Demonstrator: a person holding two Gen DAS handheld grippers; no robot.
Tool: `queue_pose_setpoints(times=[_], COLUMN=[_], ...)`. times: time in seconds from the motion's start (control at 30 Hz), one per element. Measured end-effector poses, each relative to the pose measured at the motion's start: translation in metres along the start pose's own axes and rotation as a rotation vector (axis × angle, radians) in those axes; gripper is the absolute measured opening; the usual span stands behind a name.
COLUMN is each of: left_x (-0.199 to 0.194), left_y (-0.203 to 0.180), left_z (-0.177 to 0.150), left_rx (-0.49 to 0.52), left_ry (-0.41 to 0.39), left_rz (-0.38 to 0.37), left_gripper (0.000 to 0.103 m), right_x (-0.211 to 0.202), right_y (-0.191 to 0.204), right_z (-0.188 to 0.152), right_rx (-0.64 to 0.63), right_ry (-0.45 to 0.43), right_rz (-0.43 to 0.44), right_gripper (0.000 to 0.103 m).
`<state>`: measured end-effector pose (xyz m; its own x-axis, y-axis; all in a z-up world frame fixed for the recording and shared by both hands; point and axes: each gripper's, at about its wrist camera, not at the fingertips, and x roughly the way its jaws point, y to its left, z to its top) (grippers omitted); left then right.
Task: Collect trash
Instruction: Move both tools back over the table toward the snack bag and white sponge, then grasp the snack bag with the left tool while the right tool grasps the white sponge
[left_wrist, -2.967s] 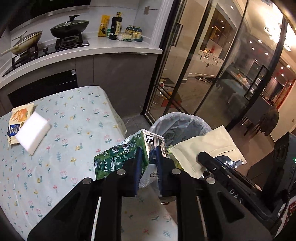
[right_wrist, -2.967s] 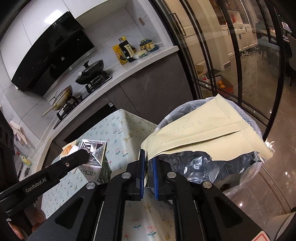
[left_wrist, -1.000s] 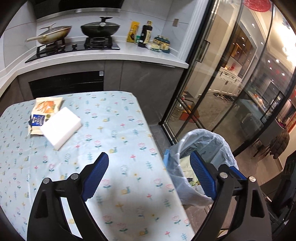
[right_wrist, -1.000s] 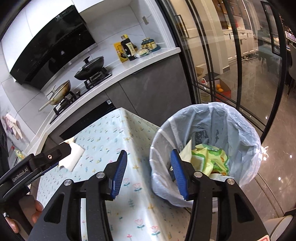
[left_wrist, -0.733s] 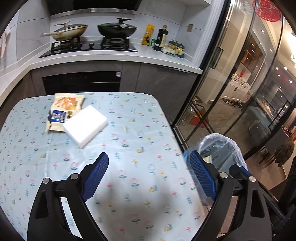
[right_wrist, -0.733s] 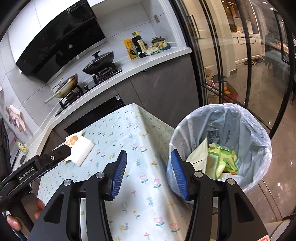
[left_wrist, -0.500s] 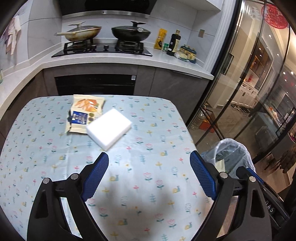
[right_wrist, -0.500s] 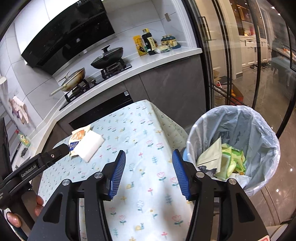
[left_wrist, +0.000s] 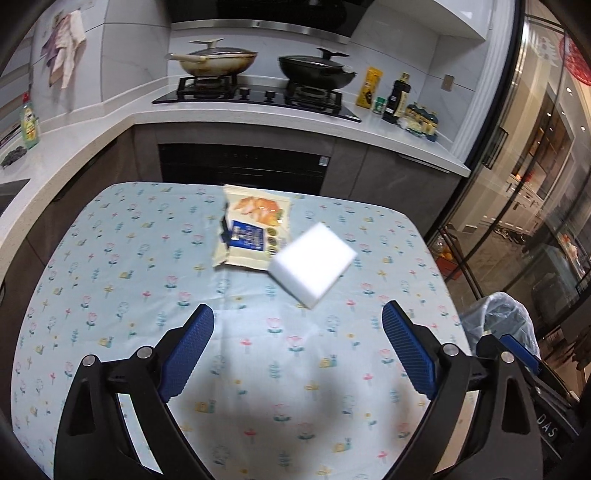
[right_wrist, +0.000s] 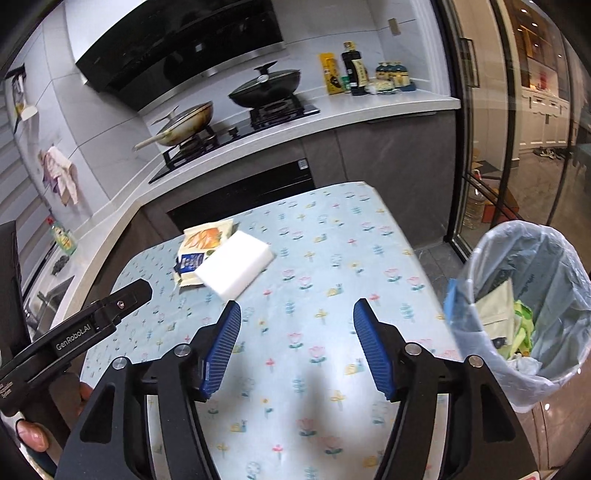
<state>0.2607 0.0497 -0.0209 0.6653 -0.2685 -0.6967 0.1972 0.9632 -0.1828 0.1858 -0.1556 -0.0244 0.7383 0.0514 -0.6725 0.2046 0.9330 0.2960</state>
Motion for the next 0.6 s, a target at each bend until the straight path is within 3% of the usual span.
queue_pose_setpoints(times=[0.33, 0.6], left_x=[0.015, 0.038], left_y=[0.064, 0.091], left_z=[0.018, 0.04], left_rx=[-0.065, -0.084], left_ry=[-0.003, -0.003], left_rz=[0.078, 0.103], left_gripper=[0.089, 0.091], right_x=[0.049, 0.103], right_y=[0.06, 0.091], right_z=[0.0, 0.009], right_rx=[-0.057, -0.007], right_ry=[0.055, 0.107], right_rz=[0.038, 0.033], right_gripper=[0.072, 0.072])
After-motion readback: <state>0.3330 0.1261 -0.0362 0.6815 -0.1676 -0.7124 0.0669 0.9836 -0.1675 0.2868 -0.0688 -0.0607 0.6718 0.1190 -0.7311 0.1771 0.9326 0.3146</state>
